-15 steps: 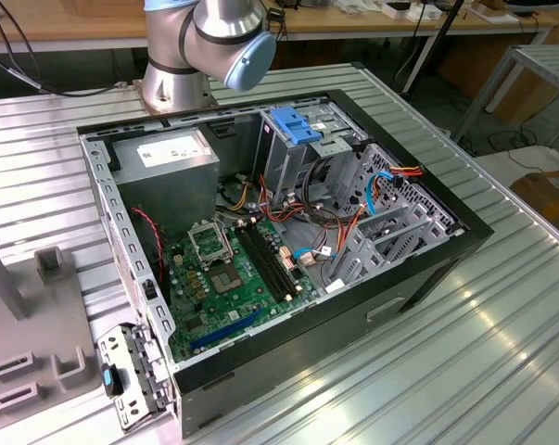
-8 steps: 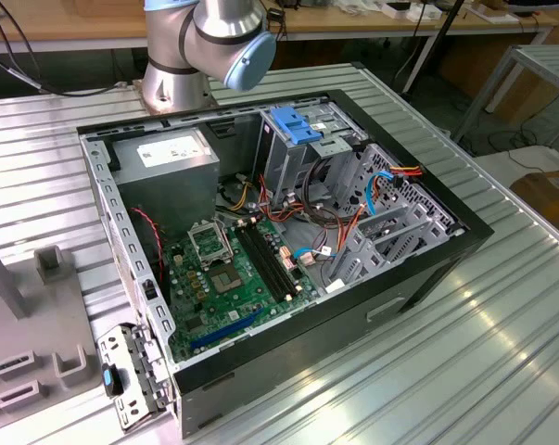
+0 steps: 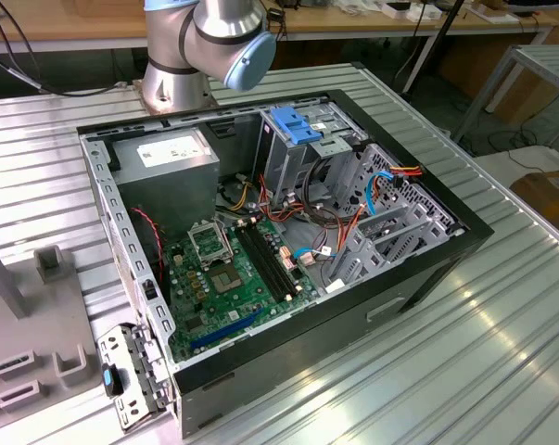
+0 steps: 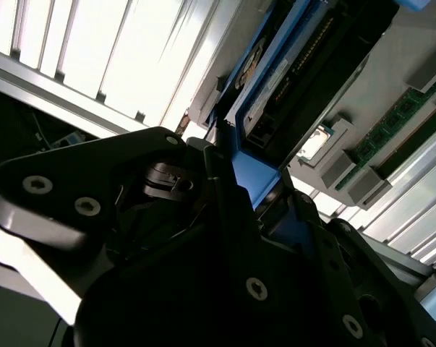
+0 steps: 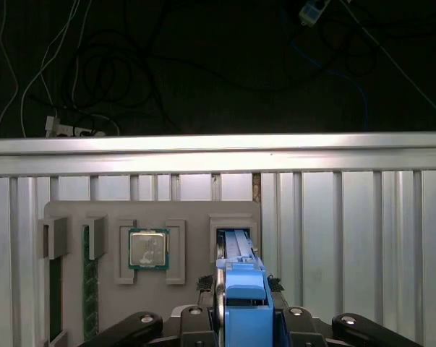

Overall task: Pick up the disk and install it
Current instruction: 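Pick up the disk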

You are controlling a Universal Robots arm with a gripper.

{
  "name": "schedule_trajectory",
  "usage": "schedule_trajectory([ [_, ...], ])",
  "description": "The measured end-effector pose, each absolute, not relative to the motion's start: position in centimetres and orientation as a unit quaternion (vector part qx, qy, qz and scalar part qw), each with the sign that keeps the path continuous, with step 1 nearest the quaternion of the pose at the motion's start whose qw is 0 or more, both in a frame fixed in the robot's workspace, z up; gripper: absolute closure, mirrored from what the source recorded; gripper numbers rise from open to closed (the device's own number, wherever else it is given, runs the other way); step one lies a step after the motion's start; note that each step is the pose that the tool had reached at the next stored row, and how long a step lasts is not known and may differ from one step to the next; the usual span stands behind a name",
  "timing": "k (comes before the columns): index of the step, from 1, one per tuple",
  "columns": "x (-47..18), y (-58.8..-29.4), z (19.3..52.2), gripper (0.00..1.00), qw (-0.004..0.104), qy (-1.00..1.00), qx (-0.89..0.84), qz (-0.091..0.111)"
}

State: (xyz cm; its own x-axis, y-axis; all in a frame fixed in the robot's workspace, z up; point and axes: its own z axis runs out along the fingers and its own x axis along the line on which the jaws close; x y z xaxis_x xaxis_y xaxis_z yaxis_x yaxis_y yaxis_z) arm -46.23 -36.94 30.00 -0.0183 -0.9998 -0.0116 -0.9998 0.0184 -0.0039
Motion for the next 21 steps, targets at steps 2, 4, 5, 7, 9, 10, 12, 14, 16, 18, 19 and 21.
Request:
schedule_trajectory([
  [2, -46.2, -36.9, 30.5, 0.63, 0.005, 0.714, -0.701, 0.002],
  [4, -46.2, -36.9, 31.0, 0.63, 0.005, 0.714, -0.701, 0.002],
  [5, -46.2, -36.9, 31.1, 0.63, 0.005, 0.714, -0.701, 0.002],
  [7, -46.2, -36.9, 31.1, 0.63, 0.005, 0.714, -0.701, 0.002],
  [9, -46.2, -36.9, 31.1, 0.63, 0.005, 0.714, -0.701, 0.002],
  [10, -46.2, -36.9, 31.2, 0.63, 0.005, 0.714, -0.701, 0.002],
  [12, -46.2, -36.9, 31.2, 0.63, 0.005, 0.714, -0.701, 0.002],
  [14, -46.2, -36.9, 31.2, 0.63, 0.005, 0.714, -0.701, 0.002],
  [16, -46.2, -36.9, 33.3, 0.63, 0.005, 0.714, -0.701, 0.002],
  [18, -46.2, -36.9, 35.9, 0.63, 0.005, 0.714, -0.701, 0.002],
  [19, -46.2, -36.9, 35.9, 0.63, 0.005, 0.714, -0.701, 0.002],
  [21, -46.2, -36.9, 35.9, 0.63, 0.005, 0.714, -0.701, 0.002],
])
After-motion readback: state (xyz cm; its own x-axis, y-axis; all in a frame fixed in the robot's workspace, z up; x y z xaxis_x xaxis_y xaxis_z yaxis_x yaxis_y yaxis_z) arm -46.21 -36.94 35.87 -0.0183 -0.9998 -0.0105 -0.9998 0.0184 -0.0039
